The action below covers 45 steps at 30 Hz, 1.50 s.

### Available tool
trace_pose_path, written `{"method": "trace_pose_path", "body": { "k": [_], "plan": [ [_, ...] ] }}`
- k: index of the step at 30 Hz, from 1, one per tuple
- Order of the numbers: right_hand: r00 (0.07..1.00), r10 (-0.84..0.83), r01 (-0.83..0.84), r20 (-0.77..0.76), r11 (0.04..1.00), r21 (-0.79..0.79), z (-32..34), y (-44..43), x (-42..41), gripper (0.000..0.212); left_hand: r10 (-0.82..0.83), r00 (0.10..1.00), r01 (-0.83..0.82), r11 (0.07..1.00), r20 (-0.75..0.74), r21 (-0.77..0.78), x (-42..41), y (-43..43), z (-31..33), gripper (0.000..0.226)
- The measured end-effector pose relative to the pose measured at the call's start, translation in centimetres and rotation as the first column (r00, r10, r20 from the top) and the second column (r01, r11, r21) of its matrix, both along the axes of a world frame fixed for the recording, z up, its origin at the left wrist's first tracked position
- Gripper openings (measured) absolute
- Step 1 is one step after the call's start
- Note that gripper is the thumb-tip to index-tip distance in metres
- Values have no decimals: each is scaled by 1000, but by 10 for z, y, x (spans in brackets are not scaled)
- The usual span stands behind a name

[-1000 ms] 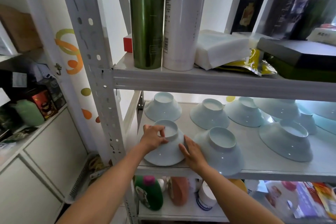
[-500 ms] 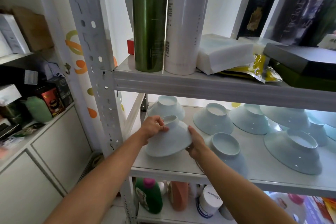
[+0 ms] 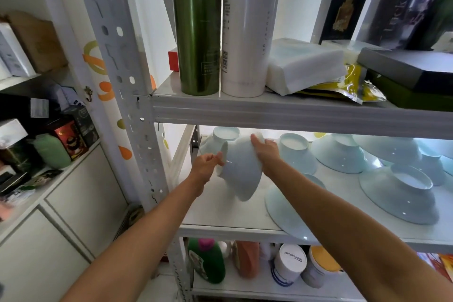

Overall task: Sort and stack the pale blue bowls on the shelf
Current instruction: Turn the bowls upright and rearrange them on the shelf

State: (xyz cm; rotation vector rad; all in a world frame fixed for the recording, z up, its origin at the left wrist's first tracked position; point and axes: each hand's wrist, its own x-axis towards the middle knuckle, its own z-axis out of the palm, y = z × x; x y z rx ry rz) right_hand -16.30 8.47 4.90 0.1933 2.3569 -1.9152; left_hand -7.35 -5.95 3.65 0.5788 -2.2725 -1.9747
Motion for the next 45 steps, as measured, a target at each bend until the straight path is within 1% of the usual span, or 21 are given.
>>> {"method": "trace_pose_path", "body": {
  "k": [3, 5, 6, 8, 10, 12, 14, 16, 18, 24, 26, 28, 31, 33, 34, 36, 38, 39, 41, 43, 45],
  "plan": [
    [953, 210, -121, -220, 925, 361, 14, -2, 10, 42, 59, 992, -87, 957, -110, -276, -8, -8, 0, 21],
    [903, 348, -159, -254, 817, 554, 15, -2, 19, 40, 55, 975, -154, 863, -213, -482, -8, -14, 0, 34],
    [884, 398, -169, -246, 763, 624, 11, -2, 24, 39, 43, 966, -177, 828, -254, -532, -7, -14, 2, 39],
    [836, 494, -175, -240, 654, 736, 4, 0, 37, 37, 24, 965, -170, 815, -262, -553, -5, -13, 5, 42],
    [754, 602, -167, -264, 564, 808, -8, 2, 47, 33, 20, 983, -118, 833, -185, -540, -5, -11, 4, 45],
    [654, 709, -153, -264, 466, 871, -20, 5, 54, 31, 46, 996, -81, 854, -80, -515, -6, -9, 2, 49],
    [511, 813, -97, -280, 378, 921, -31, 8, 61, 25, 72, 997, -58, 865, 10, -498, -7, -10, -4, 52],
    [371, 871, -5, -323, 350, 937, -44, 12, 65, 16, 83, 994, -38, 864, 67, -502, -7, -11, -11, 52],
    [262, 914, 19, -309, 315, 949, -56, 17, 69, 21, 101, 987, -25, 864, 125, -503, -7, -14, -16, 55],
    [108, 959, 26, -261, 259, 965, -73, 36, 67, 17, 123, 970, -13, 889, 211, -457, -13, -28, -29, 59],
    [111, 968, 14, -225, 225, 974, -74, 41, 65, 25, 125, 967, -11, 891, 223, -454, -15, -29, -32, 58],
    [157, 971, -10, -182, 186, 982, -72, 45, 63, 40, 119, 966, 3, 883, 231, -470, -16, -28, -32, 57],
    [238, 970, -73, -42, 61, 995, -63, 49, 57, 58, 94, 965, 46, 859, 246, -510, -15, -25, -28, 54],
    [245, 968, -90, 53, -32, 995, -54, 52, 53, 72, 73, 963, 83, 837, 259, -541, -16, -26, -28, 55],
    [225, 973, -76, 55, -39, 996, -50, 54, 51, 75, 70, 962, 91, 828, 264, -553, -17, -28, -30, 56],
    [198, 980, -48, 6, 4, 999, -41, 58, 47, 72, 70, 962, 99, 811, 264, -577, -20, -31, -32, 58],
    [225, 965, 21, -131, 129, 991, -36, 60, 38, 62, 77, 966, 85, 806, 247, -586, -25, -30, -33, 60],
    [269, 943, 58, -198, 189, 980, -34, 58, 33, 56, 79, 969, 77, 805, 235, -588, -28, -29, -33, 61],
    [408, 879, 79, -245, 233, 969, -28, 53, 24, 43, 65, 975, 78, 794, 211, -603, -37, -27, -34, 62],
    [542, 820, 23, -184, 205, 979, -26, 45, 16, 38, 34, 980, 96, 779, 195, -619, -45, -27, -36, 62],
    [624, 774, -38, -109, 169, 985, -24, 36, 9, 40, -3, 983, 117, 782, 184, -612, -53, -28, -34, 62]
  ]
}}
